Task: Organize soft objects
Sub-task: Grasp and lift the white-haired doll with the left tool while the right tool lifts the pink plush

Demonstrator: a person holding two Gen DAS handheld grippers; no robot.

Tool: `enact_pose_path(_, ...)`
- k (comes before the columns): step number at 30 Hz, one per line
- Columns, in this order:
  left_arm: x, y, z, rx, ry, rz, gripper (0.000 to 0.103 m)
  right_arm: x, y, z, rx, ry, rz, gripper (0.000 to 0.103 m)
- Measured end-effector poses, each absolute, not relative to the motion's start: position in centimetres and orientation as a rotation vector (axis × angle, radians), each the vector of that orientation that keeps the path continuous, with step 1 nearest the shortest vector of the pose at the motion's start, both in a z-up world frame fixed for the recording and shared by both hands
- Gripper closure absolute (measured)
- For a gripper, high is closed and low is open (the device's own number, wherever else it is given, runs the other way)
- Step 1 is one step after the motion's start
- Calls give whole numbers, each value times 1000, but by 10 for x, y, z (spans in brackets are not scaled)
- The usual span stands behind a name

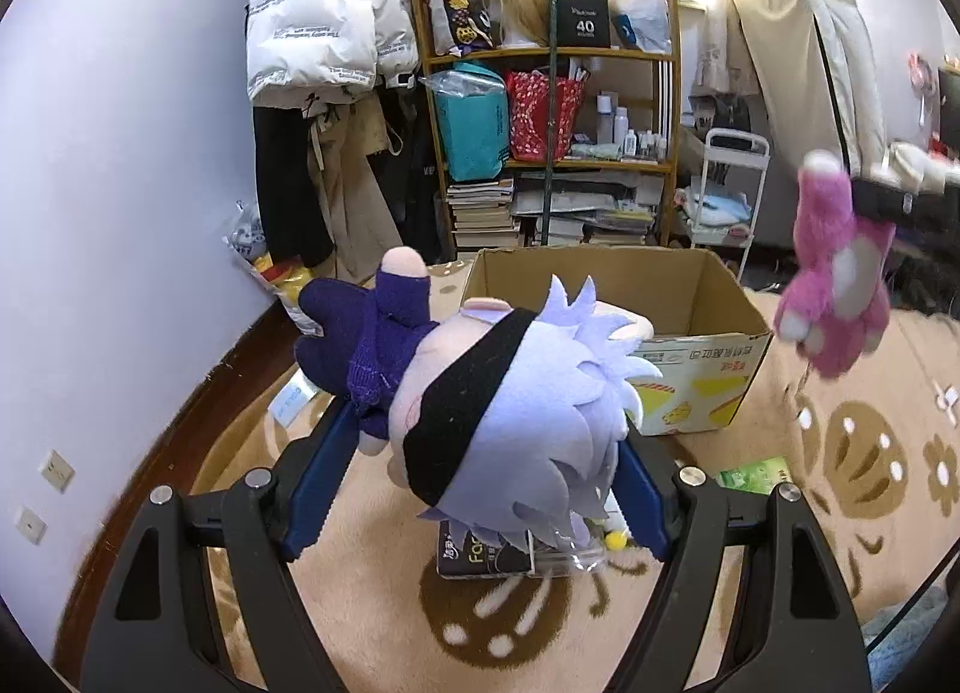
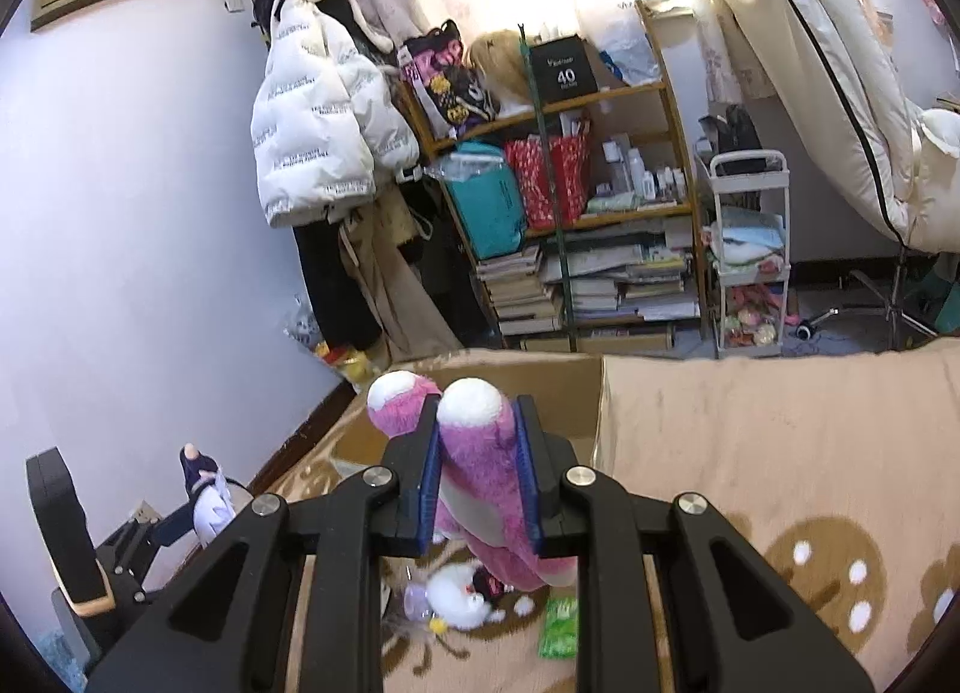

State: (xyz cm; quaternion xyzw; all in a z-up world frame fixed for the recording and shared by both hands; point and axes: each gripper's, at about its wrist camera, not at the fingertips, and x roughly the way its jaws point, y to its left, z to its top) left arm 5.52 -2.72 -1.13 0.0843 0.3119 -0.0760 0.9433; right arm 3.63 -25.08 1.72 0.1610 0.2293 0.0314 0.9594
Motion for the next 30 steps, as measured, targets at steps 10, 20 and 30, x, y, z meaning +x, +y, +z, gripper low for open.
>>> enact_pose_path(10, 84, -47, 22, 166, 565, -190, 25, 65, -236, 44, 223, 421, 103, 80)
enact_pose_path(20, 137, -55, 44, 141, 518, -167, 25, 102, -228, 33, 177, 447, 125, 80)
enact_pose_path(30, 161, -49, 13, 106, 541, -187, 25, 122, -242, 10, 230, 465, 112, 80)
